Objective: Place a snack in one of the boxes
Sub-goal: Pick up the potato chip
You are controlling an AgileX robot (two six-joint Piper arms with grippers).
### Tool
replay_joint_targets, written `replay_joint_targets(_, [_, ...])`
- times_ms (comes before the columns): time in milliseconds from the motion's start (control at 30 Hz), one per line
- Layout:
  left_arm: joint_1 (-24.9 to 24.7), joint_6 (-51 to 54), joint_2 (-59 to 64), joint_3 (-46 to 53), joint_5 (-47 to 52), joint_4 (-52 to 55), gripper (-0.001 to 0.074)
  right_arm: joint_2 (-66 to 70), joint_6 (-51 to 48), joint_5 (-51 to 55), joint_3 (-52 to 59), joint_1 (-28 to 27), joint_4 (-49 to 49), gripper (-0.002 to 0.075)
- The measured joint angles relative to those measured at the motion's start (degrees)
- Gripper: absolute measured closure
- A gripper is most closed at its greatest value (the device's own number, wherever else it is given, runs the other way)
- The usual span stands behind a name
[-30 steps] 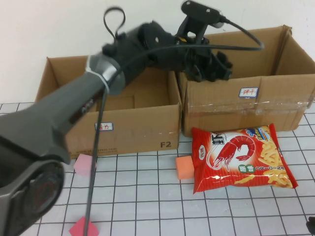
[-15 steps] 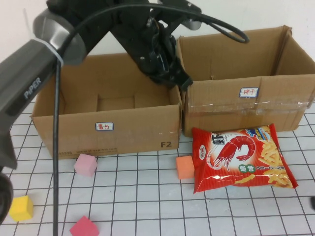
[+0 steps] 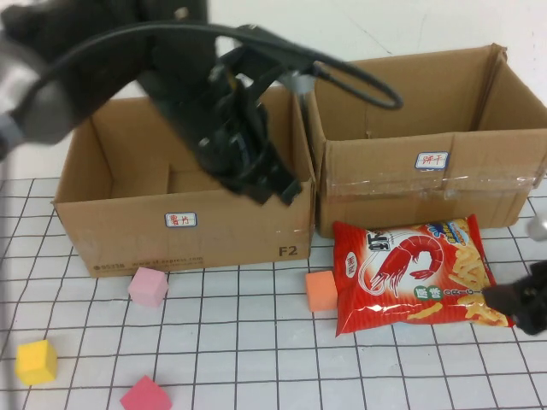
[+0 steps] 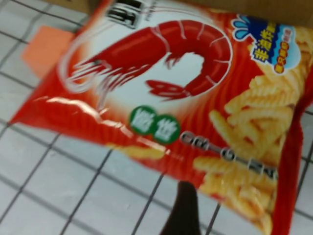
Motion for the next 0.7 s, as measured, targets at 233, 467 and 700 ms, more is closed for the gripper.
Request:
replay_joint_targets(233, [-2.5, -0.2, -17.7, 18.4, -8.1, -2.4, 0.0735, 13.9, -0.4, -0.2, -7.9, 0.0, 0.5, 0.0135])
replay_joint_targets(467, [-2.8, -1.3, -30.9, 28.9, -9.0, -3.9, 0.0735, 22.6, -0.4, 0.1, -11.9, 0.0, 2.6, 0.0135])
replay_joint_targets(700, [-2.8, -1.5, -39.6, 30.9, -7.9, -4.3, 0.0735, 26.0, -0.1, 4.0, -14.0, 0.0, 6.7, 0.0267])
